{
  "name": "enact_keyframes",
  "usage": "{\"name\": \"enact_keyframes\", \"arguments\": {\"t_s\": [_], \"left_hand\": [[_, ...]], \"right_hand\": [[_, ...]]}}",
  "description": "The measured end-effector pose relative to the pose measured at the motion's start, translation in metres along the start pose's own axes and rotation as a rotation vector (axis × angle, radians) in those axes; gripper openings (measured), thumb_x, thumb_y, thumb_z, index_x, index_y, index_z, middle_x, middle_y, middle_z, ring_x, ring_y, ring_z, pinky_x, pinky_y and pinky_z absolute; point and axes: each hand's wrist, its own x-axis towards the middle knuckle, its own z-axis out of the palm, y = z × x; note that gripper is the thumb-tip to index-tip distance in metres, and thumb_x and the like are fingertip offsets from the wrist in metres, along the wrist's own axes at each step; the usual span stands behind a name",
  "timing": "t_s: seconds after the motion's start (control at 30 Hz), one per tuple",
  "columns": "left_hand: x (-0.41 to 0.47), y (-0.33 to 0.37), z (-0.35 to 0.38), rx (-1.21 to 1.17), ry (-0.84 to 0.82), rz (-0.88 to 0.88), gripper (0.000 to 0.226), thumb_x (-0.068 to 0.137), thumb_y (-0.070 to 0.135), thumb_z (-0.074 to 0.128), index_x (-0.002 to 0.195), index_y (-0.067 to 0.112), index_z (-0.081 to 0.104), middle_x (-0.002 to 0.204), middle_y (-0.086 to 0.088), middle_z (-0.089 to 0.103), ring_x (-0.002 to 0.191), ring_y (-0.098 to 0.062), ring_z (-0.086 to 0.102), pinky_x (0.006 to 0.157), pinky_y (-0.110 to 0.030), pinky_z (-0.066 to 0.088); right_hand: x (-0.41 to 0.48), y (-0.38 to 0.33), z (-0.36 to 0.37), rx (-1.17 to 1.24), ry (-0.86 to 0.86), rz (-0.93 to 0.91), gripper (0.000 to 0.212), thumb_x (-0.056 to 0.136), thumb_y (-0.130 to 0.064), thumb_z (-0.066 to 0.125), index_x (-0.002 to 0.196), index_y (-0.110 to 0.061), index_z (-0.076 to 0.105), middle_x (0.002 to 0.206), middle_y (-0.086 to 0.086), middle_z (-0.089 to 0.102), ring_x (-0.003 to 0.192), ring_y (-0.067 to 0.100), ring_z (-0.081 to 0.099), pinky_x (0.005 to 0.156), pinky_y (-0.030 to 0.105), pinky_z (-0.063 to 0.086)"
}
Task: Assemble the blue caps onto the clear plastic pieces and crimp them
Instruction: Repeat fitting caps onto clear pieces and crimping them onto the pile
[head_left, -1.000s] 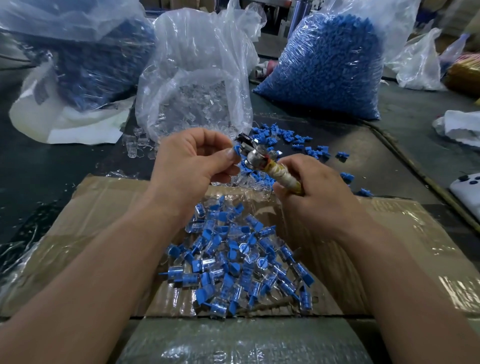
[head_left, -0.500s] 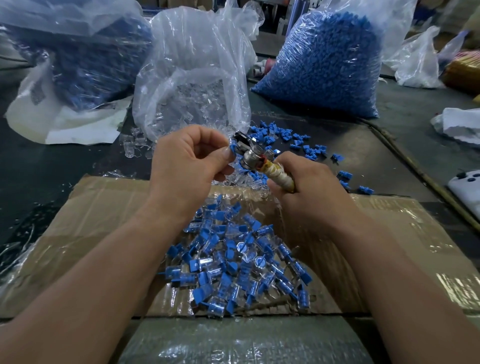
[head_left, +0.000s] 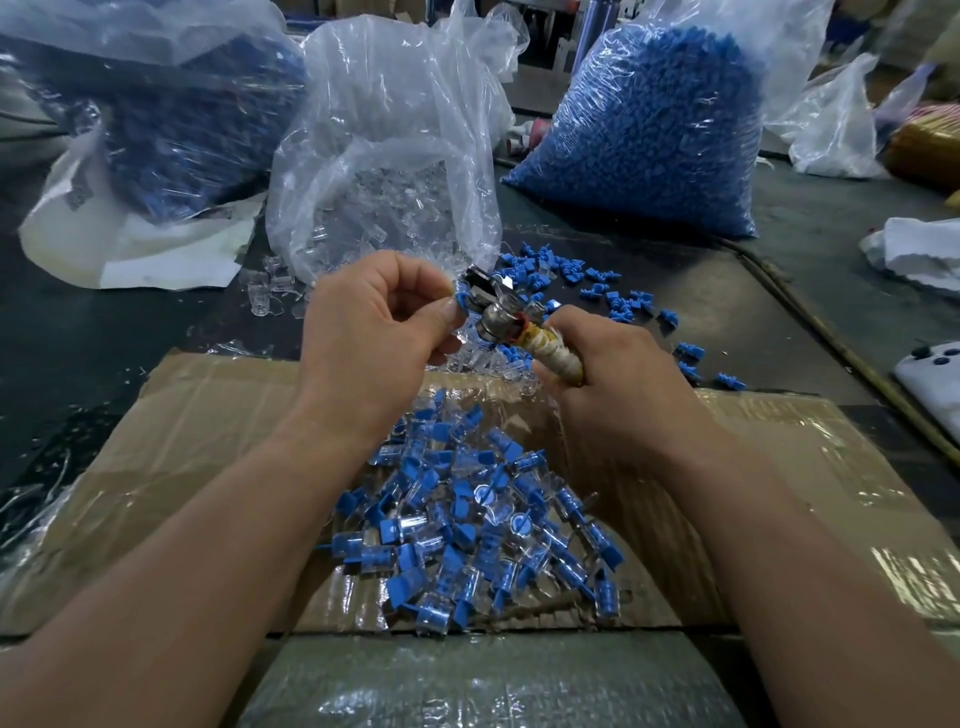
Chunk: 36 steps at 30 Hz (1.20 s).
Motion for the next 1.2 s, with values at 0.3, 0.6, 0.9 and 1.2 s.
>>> {"name": "enact_keyframes", "arguments": {"t_s": [0.3,0.6,0.9,1.2], "left_hand": [[-0.001,0.0,0.001,0.051,0.015,0.017,0.027,0.081,-0.002,0.063,0.072,0.023,0.056,0.066,0.003,0.062,0.054,-0.005,0.062,0.053,-0.016,0.053],[0.001,0.003,-0.002,0.013,0.03,0.021,0.028,0.08,-0.003,0.064,0.071,0.022,0.057,0.064,0.002,0.061,0.052,-0.004,0.062,0.05,-0.014,0.051],[0.005,0.0,-0.006,-0.087,0.06,-0.09,0.022,0.08,-0.002,0.064,0.073,0.019,0.061,0.065,0.001,0.066,0.054,-0.008,0.063,0.052,-0.02,0.053],[0.004,0.01,-0.016,-0.237,-0.346,-0.209,0.016,0.057,0.019,0.067,0.072,0.016,0.07,0.057,0.001,0.064,0.043,-0.004,0.051,0.038,-0.013,0.036]], "right_hand": [[0.001,-0.001,0.0,-0.016,-0.009,0.006,0.019,0.085,-0.016,0.058,0.086,-0.028,0.042,0.073,-0.012,0.043,0.071,0.013,0.044,0.053,0.021,0.027],[-0.002,-0.004,0.004,-0.016,0.068,-0.019,0.019,0.085,-0.017,0.058,0.085,-0.027,0.042,0.07,-0.013,0.041,0.066,0.01,0.04,0.053,0.021,0.028],[0.0,0.009,0.005,0.006,0.008,-0.044,0.027,0.087,-0.019,0.056,0.113,-0.02,0.051,0.098,-0.008,0.045,0.087,0.008,0.038,0.073,0.024,0.027],[-0.002,0.014,-0.006,-0.057,-0.153,-0.115,0.046,0.064,-0.054,0.068,0.099,-0.026,0.058,0.088,-0.01,0.054,0.08,0.007,0.048,0.067,0.022,0.037]]}}
